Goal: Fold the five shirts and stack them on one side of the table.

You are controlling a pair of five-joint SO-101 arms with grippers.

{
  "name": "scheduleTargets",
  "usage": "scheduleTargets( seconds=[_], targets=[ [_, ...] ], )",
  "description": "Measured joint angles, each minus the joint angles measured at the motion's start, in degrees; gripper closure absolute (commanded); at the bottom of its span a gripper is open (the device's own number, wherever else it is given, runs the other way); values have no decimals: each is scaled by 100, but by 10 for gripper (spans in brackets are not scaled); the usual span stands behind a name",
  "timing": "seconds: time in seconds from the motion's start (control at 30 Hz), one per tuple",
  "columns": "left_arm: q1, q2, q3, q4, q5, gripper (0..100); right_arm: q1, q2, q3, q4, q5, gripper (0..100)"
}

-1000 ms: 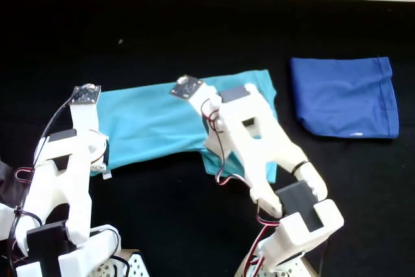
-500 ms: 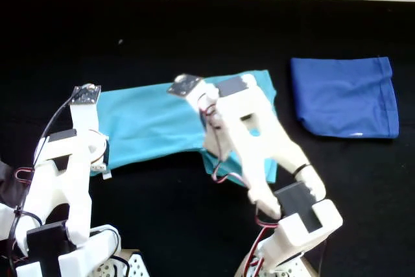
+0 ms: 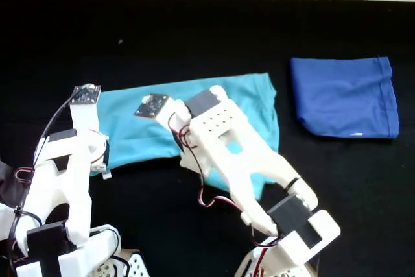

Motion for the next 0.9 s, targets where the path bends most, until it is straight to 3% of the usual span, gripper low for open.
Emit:
scheduleTargets(
  seconds=[0.17, 0.33, 0.4, 0.6, 0.9],
  targets=[
    [0, 0, 0, 0, 0, 989, 193, -18, 35, 0, 0, 732],
    [0, 0, 0, 0, 0, 989, 1178, -18, -44, -782, -9, 998],
    [0, 0, 0, 0, 0, 989, 1741, 132, -167, -1345, -18, 944],
    [0, 0, 0, 0, 0, 989, 2963, 1204, -1398, -2611, -1002, 939],
    [0, 0, 0, 0, 0, 989, 3130, 3534, -4308, -1705, -1292, 819]
  ],
)
